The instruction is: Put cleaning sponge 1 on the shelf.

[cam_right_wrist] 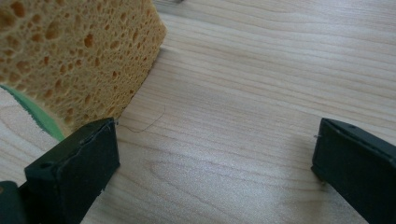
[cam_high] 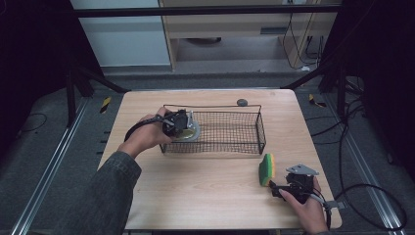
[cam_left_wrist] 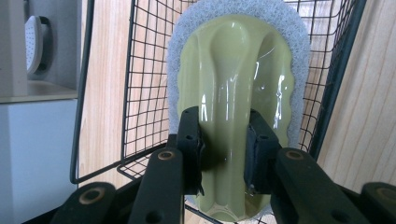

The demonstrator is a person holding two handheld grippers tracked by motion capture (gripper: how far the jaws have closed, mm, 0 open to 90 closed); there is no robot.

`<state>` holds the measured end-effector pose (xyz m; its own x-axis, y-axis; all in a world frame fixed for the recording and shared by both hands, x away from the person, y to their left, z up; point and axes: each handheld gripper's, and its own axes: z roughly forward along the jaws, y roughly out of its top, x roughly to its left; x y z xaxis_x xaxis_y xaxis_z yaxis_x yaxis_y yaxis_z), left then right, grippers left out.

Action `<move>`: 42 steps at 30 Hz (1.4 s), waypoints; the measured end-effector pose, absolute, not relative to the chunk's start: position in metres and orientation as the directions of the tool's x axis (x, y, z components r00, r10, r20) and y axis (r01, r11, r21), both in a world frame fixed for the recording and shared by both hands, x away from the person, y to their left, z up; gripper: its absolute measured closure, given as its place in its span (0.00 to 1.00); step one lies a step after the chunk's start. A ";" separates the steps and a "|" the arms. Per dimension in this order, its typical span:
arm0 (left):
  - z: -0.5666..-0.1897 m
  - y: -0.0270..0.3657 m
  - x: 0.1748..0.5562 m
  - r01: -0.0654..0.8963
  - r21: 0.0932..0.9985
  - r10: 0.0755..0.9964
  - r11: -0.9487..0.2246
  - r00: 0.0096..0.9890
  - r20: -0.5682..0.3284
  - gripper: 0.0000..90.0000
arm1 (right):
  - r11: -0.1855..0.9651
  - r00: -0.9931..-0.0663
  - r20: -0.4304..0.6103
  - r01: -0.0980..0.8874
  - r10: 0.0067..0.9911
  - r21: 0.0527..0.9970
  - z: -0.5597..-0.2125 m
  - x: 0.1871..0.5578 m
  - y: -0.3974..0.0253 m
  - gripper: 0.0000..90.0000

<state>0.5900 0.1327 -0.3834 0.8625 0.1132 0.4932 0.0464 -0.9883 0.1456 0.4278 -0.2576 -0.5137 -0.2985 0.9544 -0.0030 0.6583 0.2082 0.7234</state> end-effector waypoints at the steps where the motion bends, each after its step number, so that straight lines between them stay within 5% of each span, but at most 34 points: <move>1: -0.383 0.133 0.591 0.043 0.142 0.108 -0.989 0.864 0.492 0.79 | 0.208 -0.298 -0.003 0.658 0.954 0.723 -0.514 0.428 -0.258 0.01; 42: -0.402 0.129 0.600 0.063 0.117 0.109 -0.991 0.893 0.437 0.79 | 0.214 -0.302 -0.009 0.655 0.953 0.724 -0.514 0.427 -0.258 0.01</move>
<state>0.5998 0.1291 -0.4018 0.8927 0.1087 0.4374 0.0633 -0.9911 0.1171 0.4275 -0.2578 -0.5140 -0.3020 0.9533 -0.0085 0.6554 0.2141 0.7243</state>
